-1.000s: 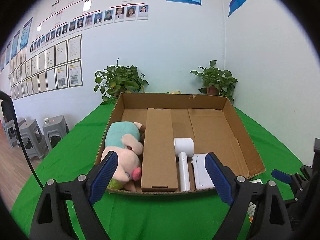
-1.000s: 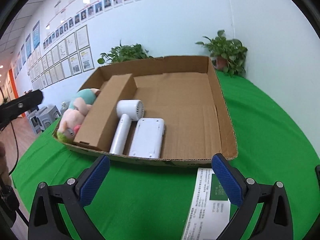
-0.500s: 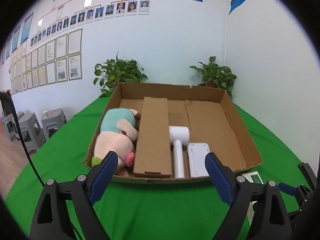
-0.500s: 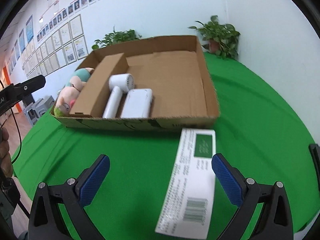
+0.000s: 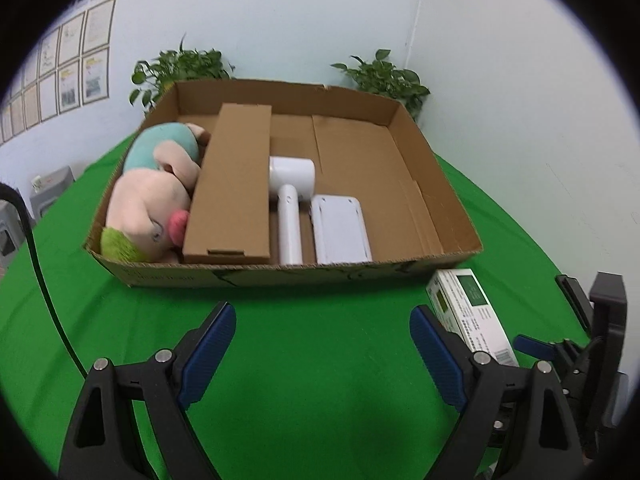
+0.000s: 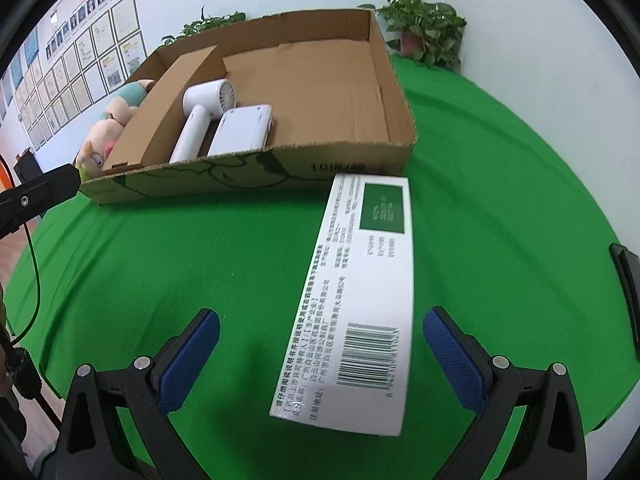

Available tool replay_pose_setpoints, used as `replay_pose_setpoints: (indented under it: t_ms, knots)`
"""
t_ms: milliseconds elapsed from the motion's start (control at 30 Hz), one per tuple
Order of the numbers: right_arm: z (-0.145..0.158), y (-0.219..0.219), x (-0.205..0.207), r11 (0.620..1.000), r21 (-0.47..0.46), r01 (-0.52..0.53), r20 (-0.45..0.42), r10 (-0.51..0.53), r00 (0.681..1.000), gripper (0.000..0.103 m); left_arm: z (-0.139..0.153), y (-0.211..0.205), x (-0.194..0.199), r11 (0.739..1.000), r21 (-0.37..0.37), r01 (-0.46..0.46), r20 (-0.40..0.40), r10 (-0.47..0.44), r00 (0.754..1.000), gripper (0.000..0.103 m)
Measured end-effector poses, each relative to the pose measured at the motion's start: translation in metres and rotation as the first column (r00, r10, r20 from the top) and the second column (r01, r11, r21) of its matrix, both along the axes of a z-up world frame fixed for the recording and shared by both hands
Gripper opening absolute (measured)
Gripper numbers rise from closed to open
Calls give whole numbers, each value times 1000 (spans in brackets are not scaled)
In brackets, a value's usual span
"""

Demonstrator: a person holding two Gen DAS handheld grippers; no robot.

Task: Organize objects
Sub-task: 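Move the right gripper to the white medicine box and close on it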

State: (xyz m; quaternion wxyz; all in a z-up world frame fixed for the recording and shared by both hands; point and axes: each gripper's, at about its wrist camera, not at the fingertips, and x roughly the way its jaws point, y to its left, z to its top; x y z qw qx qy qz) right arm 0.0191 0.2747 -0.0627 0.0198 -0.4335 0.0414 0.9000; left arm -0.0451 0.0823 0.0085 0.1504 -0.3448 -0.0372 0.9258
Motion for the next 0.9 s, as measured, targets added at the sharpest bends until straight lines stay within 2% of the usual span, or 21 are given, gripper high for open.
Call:
replay_pose_setpoints:
  t_ms: [67,100,167,200,300,467,533,567,633,700,800,900]
  knots:
    - [-5,0,-2,1000,3,7,14,-7,1000,99,-2,1,1,1000,-3,0,7,0,1000,89]
    - [-7,0,-3,1000,5,10,20,-10,1000,94,-4,1,2,1000,-8,-1,12,1,1000,89]
    - [-9,1,-5,1000,19,16,30,-17,999,78,-6,0,4,1000,-6,4,19,-4,1000,89]
    - [-10,2,-3,999,31,18,31,-18,999,65,-7,-1,4,1000,-2,6,22,-6,1000,89]
    - [-8,3,7,1000,25,12,27,-13,1000,65,-13,-2,1,999,17,29,66,-30,997,89]
    - [1,-7,32,995,-66,-75,22,77,997,68,-29,0,0,986,115,120,159,-138,978,89]
    - [0,-14,36,991,-63,-114,36,117,993,93,-34,6,-1,970,172,172,196,-205,959,89]
    - [-1,-17,39,992,-51,-114,38,116,993,96,-38,10,-2,956,209,208,220,-253,942,89]
    - [-2,-18,43,992,-52,-117,47,120,992,96,-48,21,-6,903,319,288,268,-378,886,89]
    - [-3,-18,48,993,-46,-110,49,112,992,96,-59,32,-13,869,391,303,317,-436,843,89]
    - [-5,-19,51,993,-31,-110,46,112,993,96,-69,46,-22,831,475,291,344,-480,807,89]
    - [-4,-21,53,993,-26,-115,28,115,993,94,-79,56,-29,801,530,277,358,-508,784,89]
